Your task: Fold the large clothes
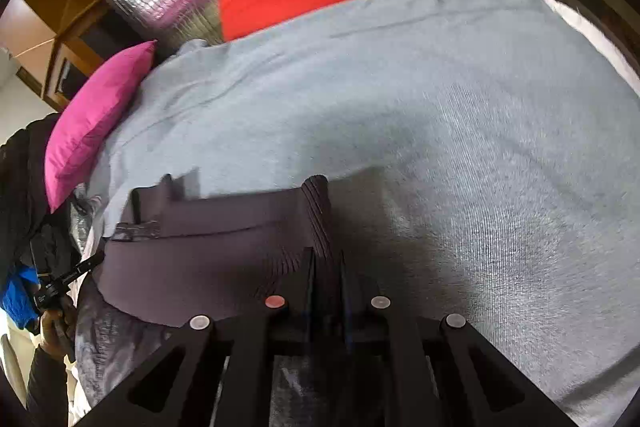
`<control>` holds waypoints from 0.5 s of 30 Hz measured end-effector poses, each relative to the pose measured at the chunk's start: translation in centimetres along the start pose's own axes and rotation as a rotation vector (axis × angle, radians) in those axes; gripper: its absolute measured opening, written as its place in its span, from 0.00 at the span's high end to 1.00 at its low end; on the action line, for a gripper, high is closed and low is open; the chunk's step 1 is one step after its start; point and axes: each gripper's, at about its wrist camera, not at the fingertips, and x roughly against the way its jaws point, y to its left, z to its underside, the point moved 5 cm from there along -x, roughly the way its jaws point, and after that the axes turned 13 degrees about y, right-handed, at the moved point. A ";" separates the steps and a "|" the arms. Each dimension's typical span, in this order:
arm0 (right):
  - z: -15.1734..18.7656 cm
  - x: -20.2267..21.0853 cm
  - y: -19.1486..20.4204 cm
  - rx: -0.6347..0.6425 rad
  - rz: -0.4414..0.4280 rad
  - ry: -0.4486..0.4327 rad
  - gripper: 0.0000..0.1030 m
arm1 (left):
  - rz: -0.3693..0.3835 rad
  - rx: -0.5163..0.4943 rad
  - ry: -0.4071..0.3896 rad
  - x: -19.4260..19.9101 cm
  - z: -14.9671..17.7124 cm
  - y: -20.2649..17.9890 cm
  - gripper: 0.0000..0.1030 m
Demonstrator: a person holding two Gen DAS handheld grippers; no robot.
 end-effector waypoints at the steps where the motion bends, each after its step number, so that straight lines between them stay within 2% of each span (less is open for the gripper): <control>1: 0.1 0.5 0.3 0.014 -0.005 -0.010 0.88 | 0.011 -0.019 -0.008 0.4 0.1 -0.3 0.87; 2: 0.3 1.1 0.7 0.038 0.000 -0.023 0.87 | 0.015 -0.034 -0.005 0.6 0.2 -0.5 0.86; 3: 0.4 1.4 1.0 0.053 0.003 -0.023 0.83 | 0.008 -0.057 -0.004 0.9 0.4 -0.8 0.80; 4: 0.2 1.2 1.3 0.058 0.001 -0.015 0.78 | -0.004 -0.073 -0.014 1.2 0.7 -0.9 0.64; 5: 0.3 1.3 1.3 0.062 0.009 -0.013 0.55 | -0.008 -0.085 -0.024 1.4 0.9 -1.0 0.51; 6: 0.4 1.4 1.4 0.068 0.018 -0.018 0.19 | -0.015 -0.101 -0.047 1.9 1.1 -1.1 0.37; 7: 0.5 1.7 1.4 0.076 0.015 -0.032 0.15 | -0.021 -0.106 -0.067 2.2 0.9 -1.4 0.32; 9: 0.8 2.3 1.7 0.101 0.001 -0.058 0.15 | -0.039 -0.121 -0.096 2.7 0.8 -1.3 0.27; 12: 0.5 1.2 2.6 0.126 0.013 -0.020 0.15 | -0.035 -0.151 -0.003 0.8 0.9 -2.2 0.27; 13: 0.4 0.3 3.1 0.146 0.016 0.009 0.15 | -0.037 -0.181 0.037 0.0 1.2 -2.8 0.29; 14: 0.4 -0.4 3.5 0.164 0.024 0.037 0.22 | -0.056 -0.201 0.038 -0.3 1.6 -3.1 0.42; 15: 0.4 -1.3 4.0 0.196 0.064 0.070 0.68 | -0.093 -0.223 0.041 -0.4 1.8 -3.5 0.82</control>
